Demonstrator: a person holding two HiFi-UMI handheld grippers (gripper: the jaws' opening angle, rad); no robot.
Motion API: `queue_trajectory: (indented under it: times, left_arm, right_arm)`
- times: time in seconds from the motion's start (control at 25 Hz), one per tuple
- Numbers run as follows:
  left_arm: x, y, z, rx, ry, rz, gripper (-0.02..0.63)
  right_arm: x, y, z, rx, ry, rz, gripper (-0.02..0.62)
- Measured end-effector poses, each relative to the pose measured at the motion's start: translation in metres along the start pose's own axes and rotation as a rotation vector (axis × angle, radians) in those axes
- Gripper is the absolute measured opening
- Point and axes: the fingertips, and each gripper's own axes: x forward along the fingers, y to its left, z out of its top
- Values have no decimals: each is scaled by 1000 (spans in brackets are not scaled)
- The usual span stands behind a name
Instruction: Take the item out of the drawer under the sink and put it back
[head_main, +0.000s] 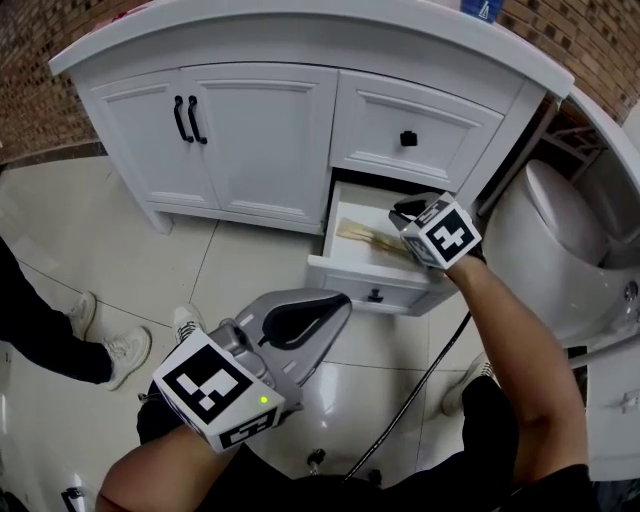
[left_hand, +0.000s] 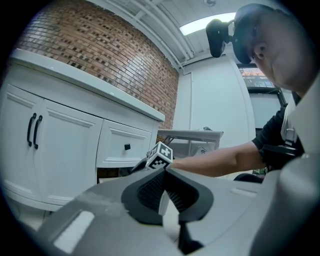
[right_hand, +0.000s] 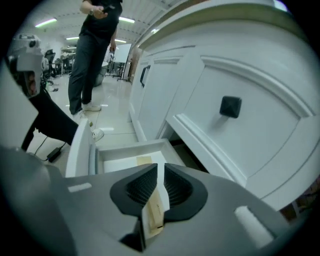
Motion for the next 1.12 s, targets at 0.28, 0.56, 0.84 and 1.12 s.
queue_trajectory:
  times: [0.28,0.56,0.84,1.12]
  left_arm:
    - [-4,-14,3,0,-23,-18,5]
    - [-11,-38,11,28,-50,-56,5]
    - [-22,-48,1,36,-28,-56,5]
    - [-29,-51,3,82,-35,-39,5]
  right_arm:
    - [-109,37,40,191,-350,26,8]
    - [-194,85,41,327,-475,97,8]
    - [-259,130,21,430,-563,85,8]
    - [-272,170,-3,389,-529,61,8]
